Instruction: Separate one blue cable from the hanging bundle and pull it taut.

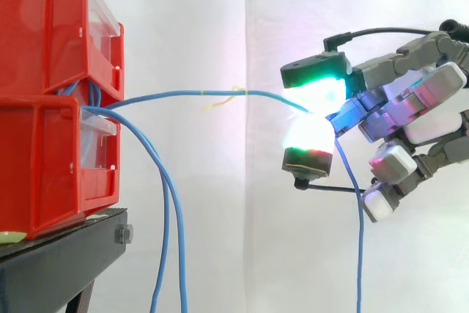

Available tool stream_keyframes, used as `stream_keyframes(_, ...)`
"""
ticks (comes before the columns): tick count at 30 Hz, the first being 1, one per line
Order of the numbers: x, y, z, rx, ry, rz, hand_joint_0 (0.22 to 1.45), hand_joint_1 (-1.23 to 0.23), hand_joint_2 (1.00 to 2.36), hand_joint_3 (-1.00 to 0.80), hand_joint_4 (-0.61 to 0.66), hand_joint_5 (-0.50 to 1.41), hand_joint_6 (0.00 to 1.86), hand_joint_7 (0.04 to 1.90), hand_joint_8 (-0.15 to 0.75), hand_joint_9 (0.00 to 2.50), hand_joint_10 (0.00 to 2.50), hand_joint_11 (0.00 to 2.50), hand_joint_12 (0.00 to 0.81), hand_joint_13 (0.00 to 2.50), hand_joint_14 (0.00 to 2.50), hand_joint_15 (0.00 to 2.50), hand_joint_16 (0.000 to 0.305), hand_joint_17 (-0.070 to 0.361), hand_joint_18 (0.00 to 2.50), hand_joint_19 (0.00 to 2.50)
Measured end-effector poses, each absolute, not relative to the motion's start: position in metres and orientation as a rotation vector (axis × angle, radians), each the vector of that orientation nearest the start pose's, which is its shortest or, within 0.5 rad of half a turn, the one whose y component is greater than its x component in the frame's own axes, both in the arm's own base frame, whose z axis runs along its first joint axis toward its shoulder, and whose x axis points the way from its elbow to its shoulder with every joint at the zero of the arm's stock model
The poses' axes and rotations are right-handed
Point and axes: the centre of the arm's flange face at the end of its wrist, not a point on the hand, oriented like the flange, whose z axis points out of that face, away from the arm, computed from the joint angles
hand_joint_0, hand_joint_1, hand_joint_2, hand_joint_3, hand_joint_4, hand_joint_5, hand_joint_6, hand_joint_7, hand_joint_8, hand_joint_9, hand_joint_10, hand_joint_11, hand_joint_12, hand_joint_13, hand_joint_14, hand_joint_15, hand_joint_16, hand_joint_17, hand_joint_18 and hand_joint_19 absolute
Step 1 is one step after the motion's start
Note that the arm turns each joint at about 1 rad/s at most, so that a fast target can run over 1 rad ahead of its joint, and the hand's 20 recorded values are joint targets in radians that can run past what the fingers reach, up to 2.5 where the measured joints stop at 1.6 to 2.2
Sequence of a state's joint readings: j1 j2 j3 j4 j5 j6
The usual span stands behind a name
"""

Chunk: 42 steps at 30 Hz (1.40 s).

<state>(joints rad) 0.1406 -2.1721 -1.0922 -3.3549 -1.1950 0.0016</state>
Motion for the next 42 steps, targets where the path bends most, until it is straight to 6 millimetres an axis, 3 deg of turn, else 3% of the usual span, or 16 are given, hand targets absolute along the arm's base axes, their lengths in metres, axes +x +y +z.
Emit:
stream_keyframes(12,0.712,-0.067,0.345,1.208,1.410,0.663,0.70,-0.62,1.02,-0.03,0.29,0.13,0.51,1.28,0.205,1.94,0.02,0.47,0.318,1.38,0.02,0.55,0.048,0.108,0.86,0.52)
stream_keyframes(42,0.713,-0.062,0.345,1.175,1.429,0.645,0.70,-0.62,1.02,-0.04,0.28,0.13,0.51,1.28,0.186,1.94,0.02,0.49,0.306,1.43,0.02,0.59,0.045,0.102,0.90,0.54)
